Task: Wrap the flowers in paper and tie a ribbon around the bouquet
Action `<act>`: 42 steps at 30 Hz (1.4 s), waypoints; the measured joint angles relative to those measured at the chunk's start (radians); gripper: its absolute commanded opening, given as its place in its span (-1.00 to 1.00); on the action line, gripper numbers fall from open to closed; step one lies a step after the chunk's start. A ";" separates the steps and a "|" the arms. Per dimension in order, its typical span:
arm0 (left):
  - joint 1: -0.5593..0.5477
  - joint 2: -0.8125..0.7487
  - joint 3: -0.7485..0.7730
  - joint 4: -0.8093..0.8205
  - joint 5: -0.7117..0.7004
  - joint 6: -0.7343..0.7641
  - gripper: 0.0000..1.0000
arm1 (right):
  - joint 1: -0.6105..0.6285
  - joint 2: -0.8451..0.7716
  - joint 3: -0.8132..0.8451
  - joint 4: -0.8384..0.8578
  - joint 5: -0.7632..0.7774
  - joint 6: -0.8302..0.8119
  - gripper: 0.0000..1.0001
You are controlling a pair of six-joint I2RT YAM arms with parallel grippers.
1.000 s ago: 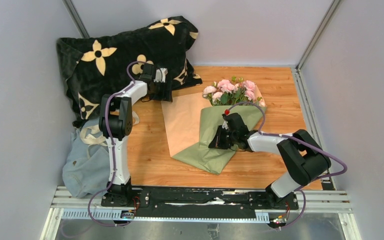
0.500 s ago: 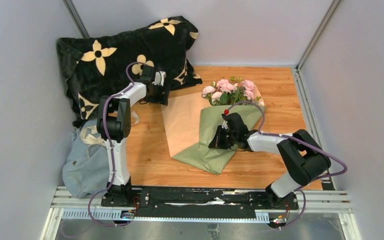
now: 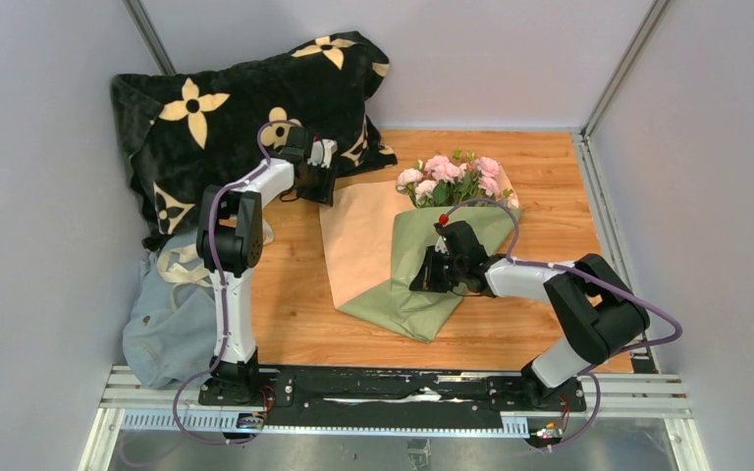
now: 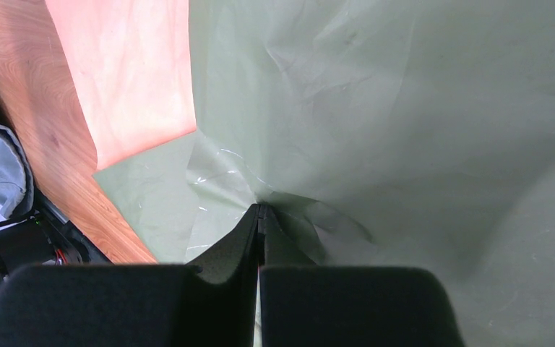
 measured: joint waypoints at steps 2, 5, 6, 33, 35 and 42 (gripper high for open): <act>-0.001 0.000 0.001 -0.009 0.026 0.006 -0.17 | 0.000 0.000 0.000 0.000 0.000 0.000 -1.00; -0.002 0.000 0.001 -0.024 0.079 0.005 -0.44 | 0.000 0.000 0.000 0.000 0.000 -0.001 -1.00; -0.002 0.000 0.000 -0.031 0.100 0.006 -0.63 | 0.000 0.000 0.000 0.000 0.000 -0.002 -1.00; -0.166 -0.267 -0.175 -0.092 0.508 0.023 -1.00 | -0.007 0.011 0.000 0.011 -0.012 -0.003 -1.00; -0.173 -0.272 -0.178 -0.097 0.506 0.022 -1.00 | -0.007 0.013 0.000 0.014 -0.015 -0.003 -1.00; -0.319 -0.390 -0.170 -0.093 0.497 0.031 -1.00 | -0.011 0.013 0.000 0.019 -0.024 -0.010 -1.00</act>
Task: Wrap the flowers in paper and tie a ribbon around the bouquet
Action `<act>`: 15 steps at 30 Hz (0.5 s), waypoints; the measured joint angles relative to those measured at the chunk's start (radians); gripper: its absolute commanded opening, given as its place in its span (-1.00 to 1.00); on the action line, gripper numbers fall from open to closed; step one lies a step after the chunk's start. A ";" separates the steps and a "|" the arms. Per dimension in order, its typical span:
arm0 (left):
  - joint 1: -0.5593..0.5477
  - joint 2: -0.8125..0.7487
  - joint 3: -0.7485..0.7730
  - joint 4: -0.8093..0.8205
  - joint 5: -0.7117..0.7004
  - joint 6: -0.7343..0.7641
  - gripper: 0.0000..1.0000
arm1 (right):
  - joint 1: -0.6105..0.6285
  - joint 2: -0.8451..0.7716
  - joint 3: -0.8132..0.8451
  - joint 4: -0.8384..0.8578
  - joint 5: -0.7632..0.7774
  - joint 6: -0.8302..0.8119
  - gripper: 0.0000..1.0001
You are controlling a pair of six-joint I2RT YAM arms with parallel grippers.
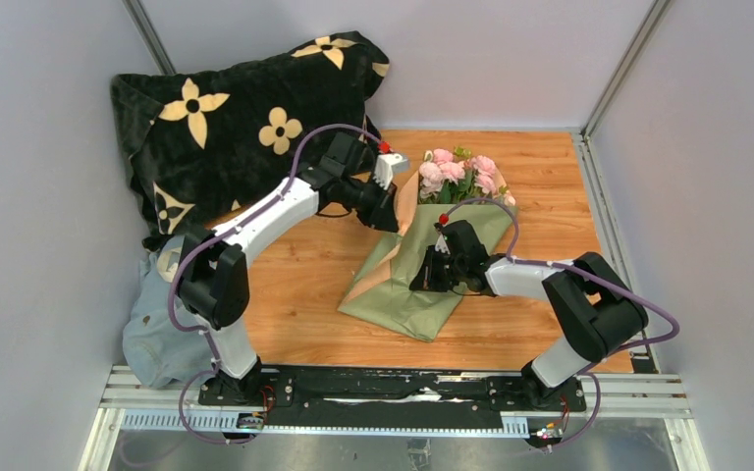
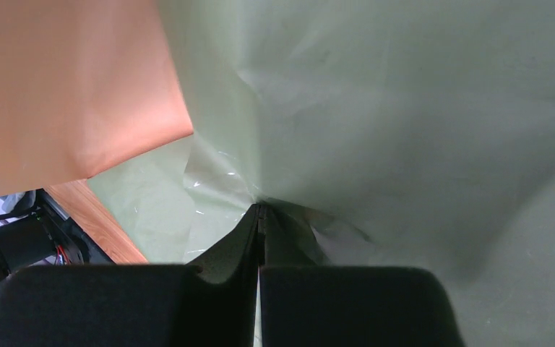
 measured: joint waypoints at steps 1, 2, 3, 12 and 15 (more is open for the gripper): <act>-0.022 -0.008 0.009 0.001 0.001 0.000 -1.00 | 0.000 -0.001 0.000 0.000 -0.001 -0.002 -1.00; -0.048 -0.009 0.025 0.002 0.001 0.000 -1.00 | -0.001 -0.003 0.000 0.000 -0.001 -0.005 -1.00; -0.071 -0.002 0.045 0.003 0.001 -0.002 -1.00 | -0.002 -0.006 -0.002 0.000 -0.001 -0.009 -1.00; -0.132 0.258 0.232 0.112 -0.004 -0.169 -1.00 | -0.064 -0.058 -0.043 0.024 0.003 0.001 -0.98; -0.148 0.373 0.316 0.117 -0.020 -0.204 -1.00 | -0.064 -0.081 -0.052 0.028 0.011 0.009 -0.98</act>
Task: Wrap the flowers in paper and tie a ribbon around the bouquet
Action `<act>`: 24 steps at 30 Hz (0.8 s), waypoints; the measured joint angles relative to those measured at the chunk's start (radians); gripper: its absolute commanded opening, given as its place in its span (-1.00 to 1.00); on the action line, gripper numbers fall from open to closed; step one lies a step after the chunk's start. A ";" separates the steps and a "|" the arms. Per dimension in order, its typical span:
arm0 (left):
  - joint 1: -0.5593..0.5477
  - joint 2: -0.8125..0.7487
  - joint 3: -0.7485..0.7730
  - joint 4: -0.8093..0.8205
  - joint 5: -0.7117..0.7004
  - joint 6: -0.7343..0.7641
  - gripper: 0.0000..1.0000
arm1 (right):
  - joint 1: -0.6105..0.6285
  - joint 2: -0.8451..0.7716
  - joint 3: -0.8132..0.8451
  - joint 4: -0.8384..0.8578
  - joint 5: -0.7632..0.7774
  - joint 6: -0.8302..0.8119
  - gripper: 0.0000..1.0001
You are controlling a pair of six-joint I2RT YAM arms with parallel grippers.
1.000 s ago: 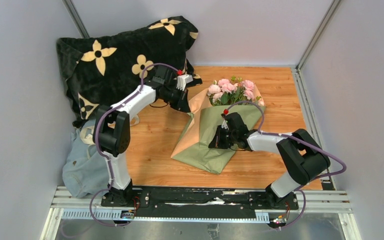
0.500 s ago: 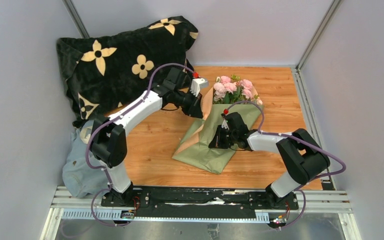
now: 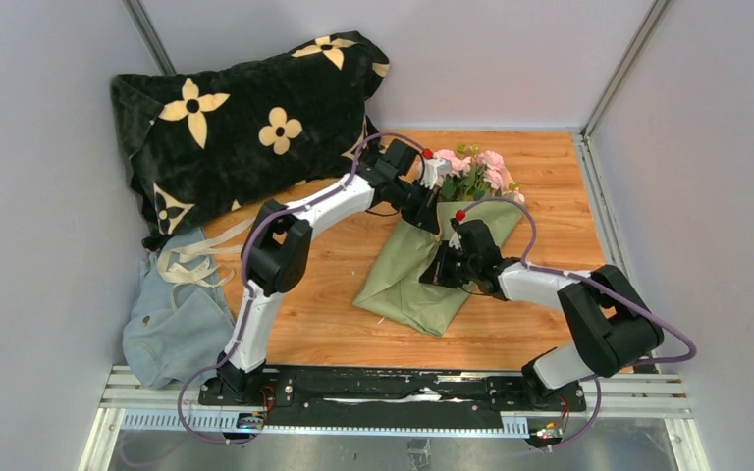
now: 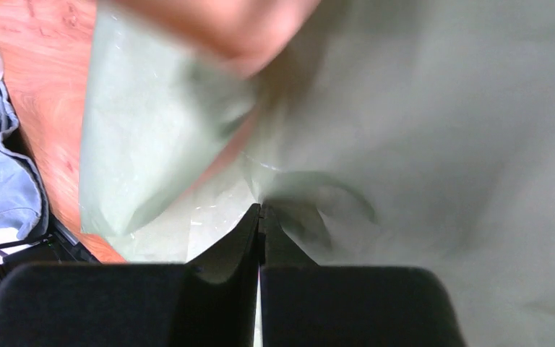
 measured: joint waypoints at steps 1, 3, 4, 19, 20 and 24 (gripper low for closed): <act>-0.003 0.019 0.013 0.002 -0.005 -0.005 -1.00 | 0.000 -0.008 -0.003 0.001 0.005 0.002 -0.98; -0.008 0.075 0.040 -0.008 -0.025 -0.008 -1.00 | -0.001 -0.046 -0.023 0.001 0.023 0.012 -0.96; -0.008 0.090 0.042 -0.013 -0.037 -0.006 -1.00 | -0.001 -0.065 -0.032 -0.003 0.029 0.018 -0.95; -0.012 0.119 0.034 -0.032 -0.120 0.010 -1.00 | -0.012 -0.285 -0.065 -0.134 -0.008 -0.026 -1.00; -0.012 0.119 0.035 -0.032 -0.122 0.011 -1.00 | -0.003 -0.257 -0.070 -0.119 -0.027 -0.026 -1.00; -0.012 0.119 0.035 -0.032 -0.130 0.014 -1.00 | 0.042 -0.158 -0.086 -0.052 -0.086 -0.025 -1.00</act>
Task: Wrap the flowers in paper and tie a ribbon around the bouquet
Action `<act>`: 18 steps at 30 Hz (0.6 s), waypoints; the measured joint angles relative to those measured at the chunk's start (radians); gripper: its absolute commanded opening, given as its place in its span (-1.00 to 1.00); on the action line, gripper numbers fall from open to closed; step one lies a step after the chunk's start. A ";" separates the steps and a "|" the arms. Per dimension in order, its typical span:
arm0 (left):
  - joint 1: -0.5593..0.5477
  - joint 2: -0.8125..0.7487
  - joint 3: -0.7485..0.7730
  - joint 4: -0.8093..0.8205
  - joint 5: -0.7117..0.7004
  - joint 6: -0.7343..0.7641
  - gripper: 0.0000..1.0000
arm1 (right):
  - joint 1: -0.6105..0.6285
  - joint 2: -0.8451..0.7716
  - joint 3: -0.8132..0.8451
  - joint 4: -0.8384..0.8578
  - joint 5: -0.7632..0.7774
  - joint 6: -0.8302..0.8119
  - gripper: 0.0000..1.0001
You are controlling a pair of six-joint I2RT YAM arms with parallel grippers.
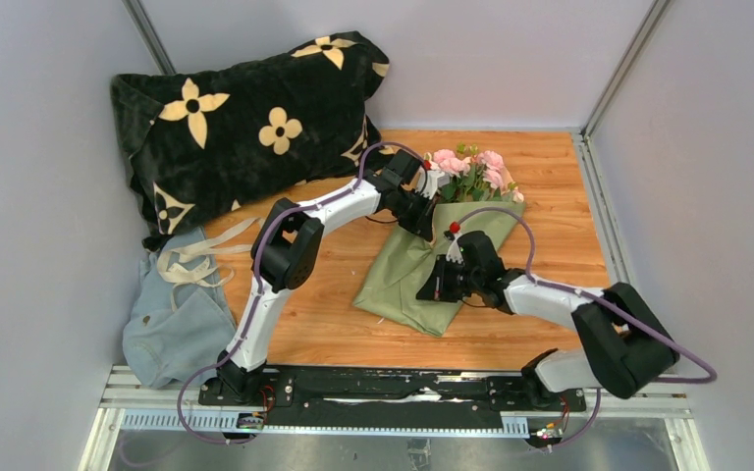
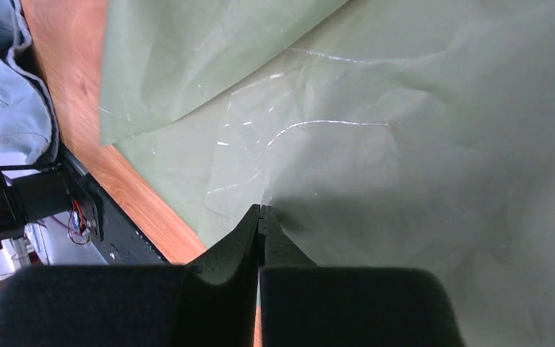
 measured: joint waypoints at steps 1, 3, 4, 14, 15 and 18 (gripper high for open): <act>0.000 0.000 0.000 0.000 -0.001 0.000 -1.00 | 0.007 0.034 -0.001 0.024 -0.012 0.001 -1.00; 0.000 0.000 0.000 0.000 -0.002 0.000 -1.00 | 0.011 0.077 -0.003 0.054 -0.026 0.004 -1.00; 0.000 0.000 0.000 0.000 -0.003 0.000 -1.00 | 0.011 0.106 -0.003 0.067 -0.028 0.006 -1.00; 0.055 -0.102 -0.095 -0.016 -0.076 0.114 0.76 | 0.011 0.158 -0.008 0.120 -0.026 0.063 -1.00; 0.065 -0.161 -0.162 -0.012 -0.118 0.146 0.94 | 0.011 0.159 -0.008 0.121 -0.026 0.064 -1.00; 0.084 -0.312 -0.330 -0.002 -0.245 0.243 1.00 | 0.011 0.161 -0.008 0.126 -0.027 0.064 -1.00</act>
